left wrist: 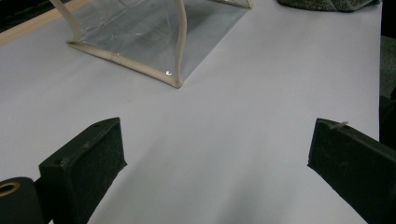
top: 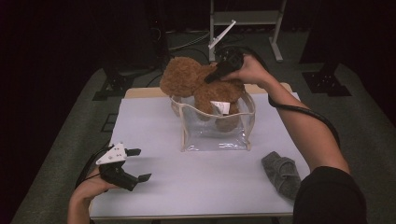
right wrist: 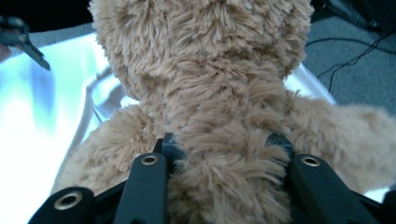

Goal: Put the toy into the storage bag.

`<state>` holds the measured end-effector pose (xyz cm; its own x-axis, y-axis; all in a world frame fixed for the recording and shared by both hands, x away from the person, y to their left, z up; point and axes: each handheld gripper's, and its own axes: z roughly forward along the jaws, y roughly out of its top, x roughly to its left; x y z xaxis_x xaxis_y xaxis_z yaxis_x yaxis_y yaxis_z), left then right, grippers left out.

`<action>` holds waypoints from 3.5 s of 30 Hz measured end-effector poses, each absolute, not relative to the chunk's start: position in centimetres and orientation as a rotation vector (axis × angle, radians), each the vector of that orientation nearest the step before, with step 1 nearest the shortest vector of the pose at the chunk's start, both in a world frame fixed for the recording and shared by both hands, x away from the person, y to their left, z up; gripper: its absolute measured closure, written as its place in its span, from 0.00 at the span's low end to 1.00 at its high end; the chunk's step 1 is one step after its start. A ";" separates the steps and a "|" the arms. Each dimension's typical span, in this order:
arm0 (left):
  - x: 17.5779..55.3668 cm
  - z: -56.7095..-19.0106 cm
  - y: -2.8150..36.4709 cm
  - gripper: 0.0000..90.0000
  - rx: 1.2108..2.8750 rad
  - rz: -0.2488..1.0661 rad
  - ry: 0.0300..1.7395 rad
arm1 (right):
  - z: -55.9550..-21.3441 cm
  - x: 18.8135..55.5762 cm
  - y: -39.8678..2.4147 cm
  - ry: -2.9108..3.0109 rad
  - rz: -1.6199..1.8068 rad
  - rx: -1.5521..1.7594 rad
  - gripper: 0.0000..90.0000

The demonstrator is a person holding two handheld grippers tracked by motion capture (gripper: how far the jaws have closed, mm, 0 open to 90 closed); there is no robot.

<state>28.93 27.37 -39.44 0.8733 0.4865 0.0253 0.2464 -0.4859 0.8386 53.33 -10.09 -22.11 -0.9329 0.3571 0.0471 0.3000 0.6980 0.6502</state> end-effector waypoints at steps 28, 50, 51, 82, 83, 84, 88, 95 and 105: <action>28.9 -39.5 27.1 0.03 2.109 0.311 0.527 | -27.1 51.4 -12.0 2.934 0.934 0.580 0.63; 28.8 -39.4 27.3 0.03 2.105 0.321 0.527 | -24.9 52.1 -8.6 2.807 1.222 0.498 0.53; 28.8 -39.3 27.4 0.03 2.103 0.322 0.528 | -24.7 52.2 -7.7 2.783 1.250 0.479 0.54; 28.6 -39.2 27.6 0.03 2.104 0.329 0.526 | -28.5 53.5 -3.5 2.890 1.108 0.525 0.96; 28.6 -39.2 27.5 0.03 2.107 0.329 0.525 | -28.4 53.5 -3.6 2.883 1.131 0.525 0.93; 28.5 -39.2 27.5 0.03 2.107 0.330 0.525 | -28.0 53.4 -3.9 2.863 1.189 0.526 0.90; 28.5 -39.0 27.4 0.03 2.099 0.332 0.523 | -26.4 52.6 -4.9 2.828 1.238 0.522 0.82; 28.5 -39.0 27.1 0.03 2.108 0.335 0.512 | -25.2 51.3 -7.7 2.795 1.286 0.526 0.72; 28.5 -38.8 27.3 0.03 2.095 0.340 0.516 | -24.7 49.6 -11.4 2.746 1.319 0.570 0.66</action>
<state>28.47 27.25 -38.85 0.8739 0.4843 0.0417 0.2301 -0.4878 0.8421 49.56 -11.43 -24.71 -0.9315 0.3438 0.1192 0.3080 0.5704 0.7615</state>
